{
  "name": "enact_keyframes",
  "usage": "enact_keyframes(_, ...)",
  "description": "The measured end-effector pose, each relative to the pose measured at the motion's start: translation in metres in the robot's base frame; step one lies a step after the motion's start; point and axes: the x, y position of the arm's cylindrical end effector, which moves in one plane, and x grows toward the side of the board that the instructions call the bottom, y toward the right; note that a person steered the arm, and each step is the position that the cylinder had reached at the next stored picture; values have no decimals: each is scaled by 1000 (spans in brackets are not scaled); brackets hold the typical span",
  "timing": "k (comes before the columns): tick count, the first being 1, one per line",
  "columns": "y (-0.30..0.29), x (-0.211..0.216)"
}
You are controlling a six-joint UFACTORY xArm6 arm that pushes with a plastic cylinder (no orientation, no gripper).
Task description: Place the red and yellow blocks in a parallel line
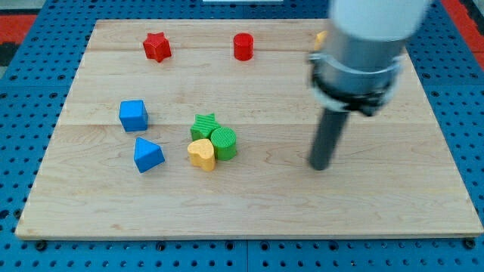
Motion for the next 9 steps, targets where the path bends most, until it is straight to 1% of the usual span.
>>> enact_keyframes(2, -127, -8)
enact_keyframes(3, -197, -20)
enact_keyframes(4, -217, -7)
enact_keyframes(7, -313, -98)
enact_keyframes(8, -314, -129)
enact_keyframes(9, -312, -175)
